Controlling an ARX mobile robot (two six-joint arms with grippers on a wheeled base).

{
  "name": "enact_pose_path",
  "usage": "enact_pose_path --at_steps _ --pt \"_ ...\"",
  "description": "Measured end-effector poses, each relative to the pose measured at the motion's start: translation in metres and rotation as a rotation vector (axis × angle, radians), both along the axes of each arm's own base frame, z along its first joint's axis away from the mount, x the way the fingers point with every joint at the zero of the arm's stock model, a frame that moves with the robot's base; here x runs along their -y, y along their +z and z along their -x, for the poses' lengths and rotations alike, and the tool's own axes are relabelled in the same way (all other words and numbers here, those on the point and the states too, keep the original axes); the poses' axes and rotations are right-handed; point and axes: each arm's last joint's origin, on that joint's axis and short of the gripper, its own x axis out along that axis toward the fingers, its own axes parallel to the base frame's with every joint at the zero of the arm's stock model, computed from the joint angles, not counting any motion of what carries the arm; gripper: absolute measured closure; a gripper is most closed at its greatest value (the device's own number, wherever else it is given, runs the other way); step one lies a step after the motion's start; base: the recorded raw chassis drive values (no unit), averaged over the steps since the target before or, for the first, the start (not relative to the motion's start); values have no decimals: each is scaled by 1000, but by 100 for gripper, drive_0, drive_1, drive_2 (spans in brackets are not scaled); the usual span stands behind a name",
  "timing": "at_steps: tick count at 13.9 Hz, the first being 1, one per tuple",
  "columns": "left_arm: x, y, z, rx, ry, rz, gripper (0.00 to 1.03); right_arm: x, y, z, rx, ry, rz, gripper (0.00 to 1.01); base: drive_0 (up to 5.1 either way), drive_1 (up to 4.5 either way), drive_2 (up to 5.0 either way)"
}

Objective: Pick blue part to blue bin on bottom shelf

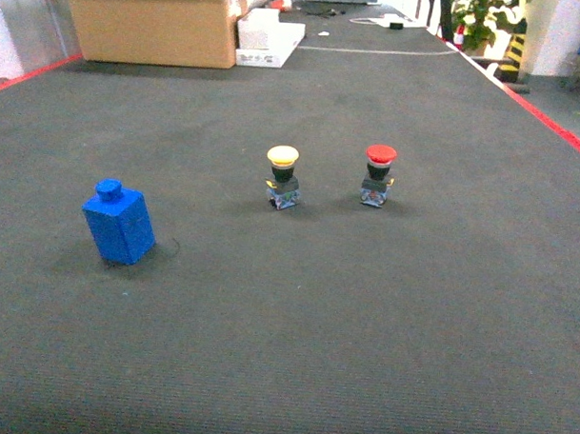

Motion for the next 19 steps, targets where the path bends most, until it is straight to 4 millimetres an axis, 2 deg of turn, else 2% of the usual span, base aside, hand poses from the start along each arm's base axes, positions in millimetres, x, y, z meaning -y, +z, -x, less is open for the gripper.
enact_pose_path --at_steps 2,3,4,6,7,9,11,14,19 --pt "9 -20 -26 -105 -30 -19 5 0 0 0 -1 2 1 3 0 0 0" --pt "12 -22 -43 -92 -34 -33 5 0 0 0 0 2 1 3 0 0 0" --pt "18 -27 -63 -106 -60 -46 5 0 0 0 -1 1 1 3 0 0 0" --pt "27 -30 -114 -83 -65 -47 5 0 0 0 0 2 1 3 0 0 0" --pt "29 -38 -128 -109 -67 -58 5 0 0 0 -1 2 1 3 0 0 0" --pt "32 -61 -147 -186 -62 -92 5 0 0 0 -1 2 1 3 0 0 0" --pt "33 -65 -173 -135 -47 -110 5 0 0 0 -1 1 1 3 0 0 0" --pt "34 -83 -195 -169 -45 -139 5 0 0 0 0 1 1 3 0 0 0" --pt "30 -82 -231 -124 -19 -177 5 0 0 0 0 2 1 3 0 0 0"
